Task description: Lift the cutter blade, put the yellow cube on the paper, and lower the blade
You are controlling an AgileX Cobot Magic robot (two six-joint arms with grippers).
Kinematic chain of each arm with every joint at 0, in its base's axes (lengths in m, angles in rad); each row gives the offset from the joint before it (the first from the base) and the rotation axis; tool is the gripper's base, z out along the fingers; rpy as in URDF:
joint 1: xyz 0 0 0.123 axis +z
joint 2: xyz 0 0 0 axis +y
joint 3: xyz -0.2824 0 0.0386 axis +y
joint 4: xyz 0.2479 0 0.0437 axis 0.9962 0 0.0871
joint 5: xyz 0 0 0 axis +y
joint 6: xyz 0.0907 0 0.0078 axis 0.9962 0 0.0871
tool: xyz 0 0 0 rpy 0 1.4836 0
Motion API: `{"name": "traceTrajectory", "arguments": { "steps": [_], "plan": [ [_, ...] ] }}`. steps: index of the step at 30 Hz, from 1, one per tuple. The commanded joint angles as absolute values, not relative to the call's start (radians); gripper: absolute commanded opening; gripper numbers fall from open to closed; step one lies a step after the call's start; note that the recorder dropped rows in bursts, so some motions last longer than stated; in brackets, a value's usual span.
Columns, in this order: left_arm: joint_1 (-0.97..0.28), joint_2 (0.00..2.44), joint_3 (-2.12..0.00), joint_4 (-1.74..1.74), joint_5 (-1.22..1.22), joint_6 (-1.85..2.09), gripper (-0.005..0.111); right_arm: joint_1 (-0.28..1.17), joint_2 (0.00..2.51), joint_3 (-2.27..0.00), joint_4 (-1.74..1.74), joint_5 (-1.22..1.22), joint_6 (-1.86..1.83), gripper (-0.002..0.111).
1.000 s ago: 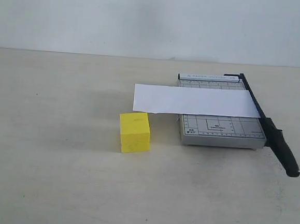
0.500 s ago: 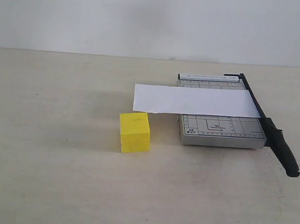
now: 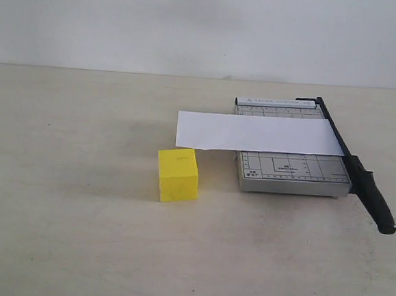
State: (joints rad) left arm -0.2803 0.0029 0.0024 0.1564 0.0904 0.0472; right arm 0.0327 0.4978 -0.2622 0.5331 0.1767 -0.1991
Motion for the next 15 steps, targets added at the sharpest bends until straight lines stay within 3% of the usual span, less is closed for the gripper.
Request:
{"name": "traceTrajectory", "arguments": {
  "steps": [1, 6, 15],
  "plan": [
    [-0.278, 0.0, 0.0, 0.145, 0.077, 0.047, 0.004, 0.031, 0.788, -0.48, 0.476, 0.36, -0.276, 0.065],
    [-0.278, 0.0, 0.0, 0.145, 0.077, 0.047, 0.004, 0.031, 1.144, -0.764, 0.352, 0.619, -0.332, 0.065],
    [-0.278, 0.0, 0.0, 0.145, 0.077, 0.047, 0.004, 0.031, 1.458, -0.899, 0.223, 0.631, -0.279, 0.065]
  ]
}}
